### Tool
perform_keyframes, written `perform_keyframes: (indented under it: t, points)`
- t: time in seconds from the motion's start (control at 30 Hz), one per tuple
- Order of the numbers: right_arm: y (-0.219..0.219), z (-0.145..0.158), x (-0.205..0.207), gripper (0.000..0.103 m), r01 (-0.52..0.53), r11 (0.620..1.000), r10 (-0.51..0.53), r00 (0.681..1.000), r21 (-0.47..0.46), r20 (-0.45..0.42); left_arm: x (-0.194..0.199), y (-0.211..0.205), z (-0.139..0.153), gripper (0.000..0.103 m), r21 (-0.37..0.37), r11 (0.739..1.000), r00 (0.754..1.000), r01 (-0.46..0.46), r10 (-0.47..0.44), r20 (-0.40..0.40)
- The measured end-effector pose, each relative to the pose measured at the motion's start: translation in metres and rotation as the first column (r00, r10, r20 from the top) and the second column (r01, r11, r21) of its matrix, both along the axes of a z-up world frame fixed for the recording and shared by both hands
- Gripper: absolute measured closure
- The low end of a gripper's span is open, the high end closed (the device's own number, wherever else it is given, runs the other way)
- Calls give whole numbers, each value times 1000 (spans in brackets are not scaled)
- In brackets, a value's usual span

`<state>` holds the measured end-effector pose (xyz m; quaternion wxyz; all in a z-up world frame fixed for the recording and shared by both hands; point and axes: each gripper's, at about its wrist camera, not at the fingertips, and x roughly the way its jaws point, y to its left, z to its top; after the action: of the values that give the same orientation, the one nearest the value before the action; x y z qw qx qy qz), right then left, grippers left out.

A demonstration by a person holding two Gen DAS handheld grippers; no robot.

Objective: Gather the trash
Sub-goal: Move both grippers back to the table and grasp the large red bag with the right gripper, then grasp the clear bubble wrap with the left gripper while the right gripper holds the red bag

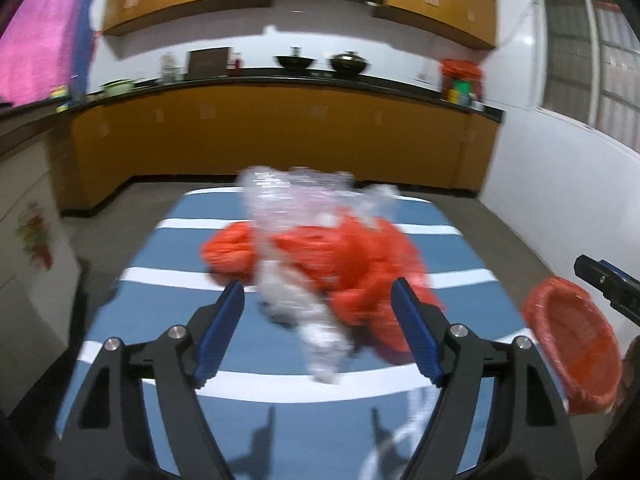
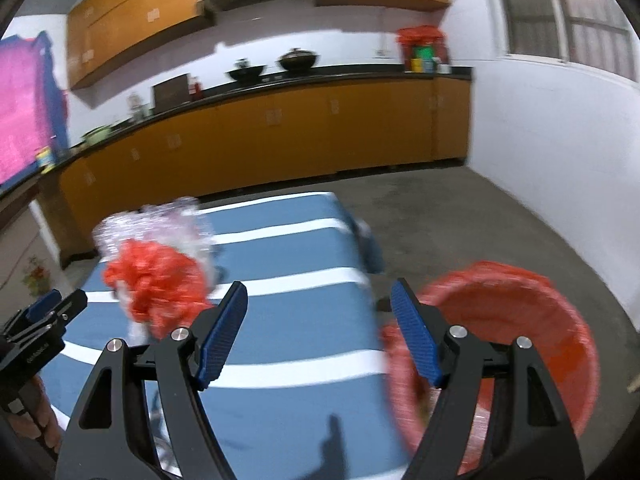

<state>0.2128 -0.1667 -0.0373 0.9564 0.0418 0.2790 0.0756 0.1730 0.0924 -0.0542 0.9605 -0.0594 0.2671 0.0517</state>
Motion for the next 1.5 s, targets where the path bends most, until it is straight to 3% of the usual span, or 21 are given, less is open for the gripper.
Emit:
perform_keyframes:
  t: [0.3,0.57,0.7,0.87,0.97,1.23,1.5]
  points:
    - [100,-19,26,41,-191,982,191,981,3,-31,-14,70,-3,27,-29,986,986,-167,167,-2]
    - [155,-47,41,46,-220,974,216,973,-52,-81,-25,106,-15,27,-59,973,975,-224,223,-25]
    - [159,-53,50,50,-198,979,192,976,-54,-104,-26,114,-19,27,-69,971,973,-231,229,-32]
    - [160,-64,52,73,-218,973,204,966,-74,-159,-22,114,-22,27,-82,971,974,-224,222,-38]
    - [157,-66,49,81,-216,974,202,965,-72,-166,-20,112,-23,27,-90,972,976,-216,213,-41]
    - [130,-48,38,83,-188,982,183,976,-29,-119,-4,94,-25,27,-86,983,986,-164,161,-49]
    - [88,-33,32,83,-107,994,107,991,5,-86,35,63,-30,27,-81,993,995,-82,76,-69]
